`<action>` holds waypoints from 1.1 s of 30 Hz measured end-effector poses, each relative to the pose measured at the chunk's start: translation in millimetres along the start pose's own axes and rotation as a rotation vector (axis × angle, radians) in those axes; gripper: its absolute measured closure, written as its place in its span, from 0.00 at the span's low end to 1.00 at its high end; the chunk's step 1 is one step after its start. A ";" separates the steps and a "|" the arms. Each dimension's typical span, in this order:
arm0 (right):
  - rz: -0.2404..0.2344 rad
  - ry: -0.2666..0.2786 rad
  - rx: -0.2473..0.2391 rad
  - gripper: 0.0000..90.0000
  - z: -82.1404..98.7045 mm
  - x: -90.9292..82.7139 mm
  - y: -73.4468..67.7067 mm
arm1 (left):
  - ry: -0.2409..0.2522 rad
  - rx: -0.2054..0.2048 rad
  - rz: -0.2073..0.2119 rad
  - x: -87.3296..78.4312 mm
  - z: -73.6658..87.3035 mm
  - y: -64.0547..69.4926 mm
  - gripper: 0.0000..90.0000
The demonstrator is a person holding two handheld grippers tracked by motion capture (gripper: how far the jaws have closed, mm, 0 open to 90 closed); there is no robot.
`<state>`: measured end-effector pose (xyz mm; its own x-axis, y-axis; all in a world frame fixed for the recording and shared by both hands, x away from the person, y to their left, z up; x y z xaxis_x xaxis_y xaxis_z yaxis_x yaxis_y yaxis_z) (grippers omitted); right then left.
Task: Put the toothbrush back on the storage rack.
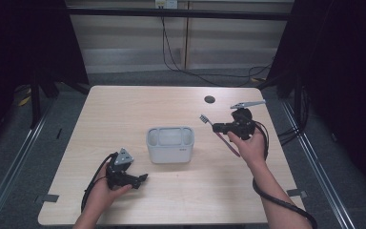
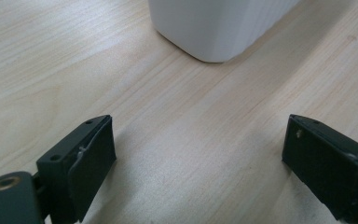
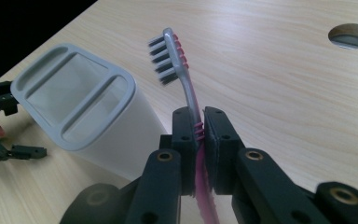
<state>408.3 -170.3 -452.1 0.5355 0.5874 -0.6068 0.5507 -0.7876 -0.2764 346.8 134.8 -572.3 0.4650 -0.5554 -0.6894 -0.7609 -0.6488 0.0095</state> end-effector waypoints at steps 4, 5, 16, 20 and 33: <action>-0.012 0.023 0.000 0.93 -4.0 -2.7 -3.7 | 0.005 -0.008 -0.001 0.2 -0.4 0.4 0.10; -0.015 0.033 0.004 0.93 -5.5 -5.0 -4.3 | 0.006 -0.006 -0.002 0.2 -0.4 0.3 0.10; -0.023 0.067 0.020 0.93 -11.5 -9.8 -3.6 | 0.004 -0.009 -0.003 -0.1 -0.1 0.4 0.10; -0.030 0.071 0.018 0.93 -13.2 -10.3 -6.7 | 0.000 -0.004 -0.001 -0.3 0.2 0.4 0.10; -0.070 0.163 0.056 0.93 -32.8 -21.2 -13.2 | -0.001 -0.001 0.000 -0.7 0.7 0.5 0.10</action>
Point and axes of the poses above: each handheld gripper's, and its own axes: x roughly forward along the jaws, z roughly out of its underside, y roughly to its right, the point moved 9 cm from there along x, roughly forward along the jaws, and after that the axes turned 1 degree about y, right-handed, at the moved point
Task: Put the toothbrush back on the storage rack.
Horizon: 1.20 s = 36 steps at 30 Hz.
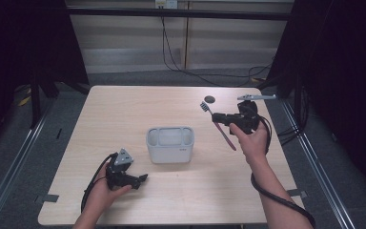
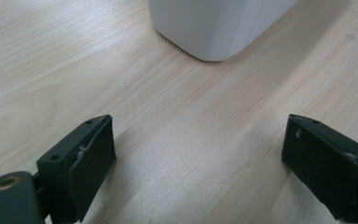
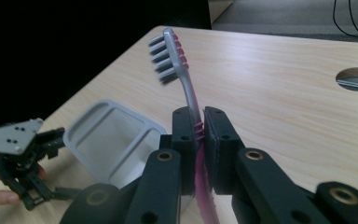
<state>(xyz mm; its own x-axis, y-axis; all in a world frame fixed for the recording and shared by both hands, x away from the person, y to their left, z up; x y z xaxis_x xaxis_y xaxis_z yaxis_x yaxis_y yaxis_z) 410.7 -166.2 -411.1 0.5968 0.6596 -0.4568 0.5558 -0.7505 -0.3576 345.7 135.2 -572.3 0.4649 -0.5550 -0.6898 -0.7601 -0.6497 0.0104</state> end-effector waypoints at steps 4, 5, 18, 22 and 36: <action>-0.003 0.013 0.001 0.93 -4.4 0.7 -1.9 | 0.000 0.000 -0.001 0.0 0.0 -0.1 0.10; -0.003 0.013 0.001 0.93 -4.4 0.7 -1.9 | 0.000 0.000 -0.001 0.0 0.0 -0.1 0.10; -0.015 0.040 -0.006 0.93 -15.7 -0.3 -12.5 | 0.003 -0.007 0.002 0.1 -0.3 0.3 0.10; -0.019 0.042 -0.008 0.93 -17.9 0.3 -14.7 | 0.004 -0.008 0.003 0.2 -0.3 0.3 0.10; -0.017 0.055 -0.011 0.93 -22.5 2.8 -22.9 | 0.003 -0.002 0.006 0.7 -0.7 0.5 0.09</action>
Point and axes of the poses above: each handheld gripper's, and its own axes: x roughly forward along the jaws, z roughly out of its underside, y roughly to its right, the point moved 9 cm from there along x, roughly forward along the jaws, and after that the axes turned 1 degree about y, right-handed, at the moved point
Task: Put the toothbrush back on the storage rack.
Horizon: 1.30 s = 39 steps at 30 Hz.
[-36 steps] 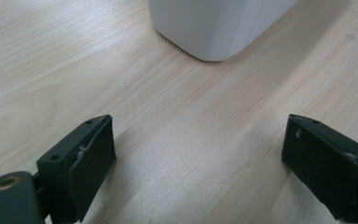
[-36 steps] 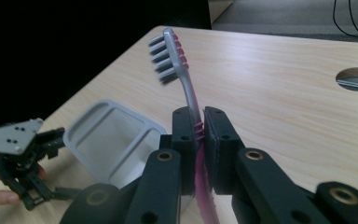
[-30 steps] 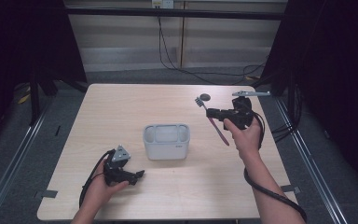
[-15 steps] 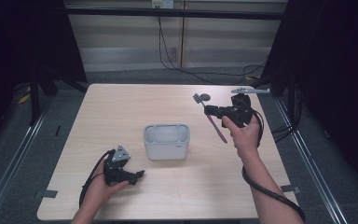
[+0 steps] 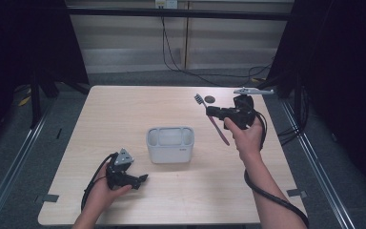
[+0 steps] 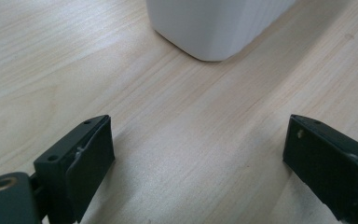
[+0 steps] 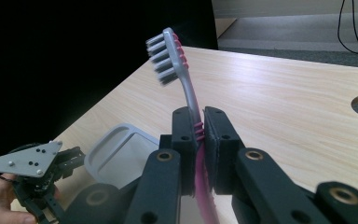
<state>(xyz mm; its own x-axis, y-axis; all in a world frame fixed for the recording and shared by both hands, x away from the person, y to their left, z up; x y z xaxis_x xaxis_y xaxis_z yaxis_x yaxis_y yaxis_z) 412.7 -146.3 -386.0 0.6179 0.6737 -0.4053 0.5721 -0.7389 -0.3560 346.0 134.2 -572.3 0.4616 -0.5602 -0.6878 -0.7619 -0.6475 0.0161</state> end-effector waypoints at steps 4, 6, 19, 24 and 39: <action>-0.007 0.013 0.006 0.93 -3.7 0.5 -2.5 | 0.005 -0.009 0.002 0.5 -0.4 0.8 0.09; -0.004 0.020 0.001 0.93 -5.7 0.7 -4.1 | 0.005 -0.009 0.003 0.5 -0.4 0.8 0.09; -0.028 0.029 -0.004 0.93 -8.6 10.3 -16.8 | 0.007 -0.009 0.007 1.0 -0.7 1.2 0.08; -0.026 0.035 -0.001 0.93 -11.1 13.8 -19.6 | 0.007 -0.008 0.007 1.2 -0.8 1.2 0.08; -0.038 0.048 -0.002 0.93 -16.2 26.0 -29.3 | 0.003 0.001 0.002 0.9 -0.8 0.2 0.08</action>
Point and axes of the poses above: each handheld gripper's, and its own axes: x roughly forward along the jaws, z roughly out of its underside, y roughly to its right, the point moved 9 cm from there along x, roughly forward along the jaws, and after that the axes turned 1 degree about y, right-handed, at the moved point
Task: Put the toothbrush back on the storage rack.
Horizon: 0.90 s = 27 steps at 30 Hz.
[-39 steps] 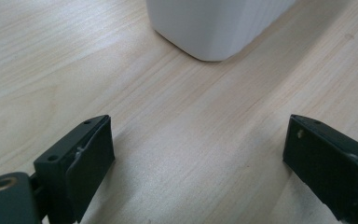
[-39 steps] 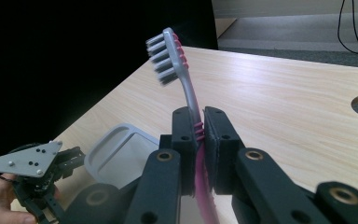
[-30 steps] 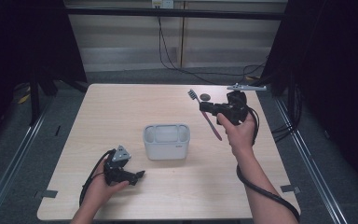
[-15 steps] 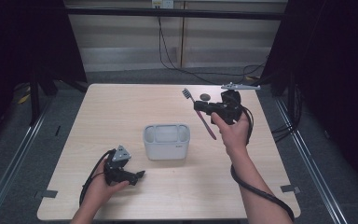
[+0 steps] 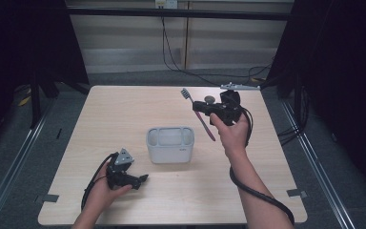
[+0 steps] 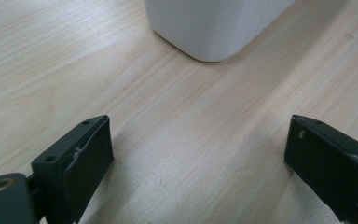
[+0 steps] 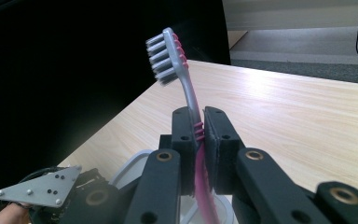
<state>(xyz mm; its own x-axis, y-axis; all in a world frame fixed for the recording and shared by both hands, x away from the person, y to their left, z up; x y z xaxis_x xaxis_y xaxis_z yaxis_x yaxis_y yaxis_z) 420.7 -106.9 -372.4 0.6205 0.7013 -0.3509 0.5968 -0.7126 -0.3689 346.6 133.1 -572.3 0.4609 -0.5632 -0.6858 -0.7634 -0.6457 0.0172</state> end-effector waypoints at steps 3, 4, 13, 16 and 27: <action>-0.001 0.000 0.003 0.93 -0.3 1.3 -0.7 | -0.002 0.000 -0.001 -0.1 0.1 -0.1 0.08; 0.000 0.001 0.002 0.93 -0.6 2.2 -0.8 | 0.000 0.000 0.000 0.0 0.0 0.0 0.08; 0.001 -0.005 -0.008 0.93 -2.8 9.0 -4.2 | 0.001 -0.002 0.002 0.1 0.0 0.3 0.08; -0.004 -0.002 -0.009 0.92 -3.2 10.4 -6.3 | 0.000 0.000 0.000 0.0 0.0 0.0 0.08; -0.023 -0.011 -0.028 0.92 -4.7 17.8 -15.8 | -0.001 0.000 0.000 0.0 0.0 0.0 0.08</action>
<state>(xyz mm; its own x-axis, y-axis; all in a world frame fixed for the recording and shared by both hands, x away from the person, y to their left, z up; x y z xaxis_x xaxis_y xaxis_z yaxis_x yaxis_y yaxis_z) 424.7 -83.3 -368.8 0.6009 0.7177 -0.3518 0.6249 -0.6963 -0.3530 346.6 133.2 -572.3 0.4603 -0.5630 -0.6864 -0.7637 -0.6454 0.0172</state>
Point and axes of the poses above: each handheld gripper's, and its own axes: x roughly forward along the jaws, z roughly out of its underside, y roughly to its right, the point moved 9 cm from there along x, roughly forward along the jaws, and after that the axes turned 1 degree about y, right-handed, at the moved point
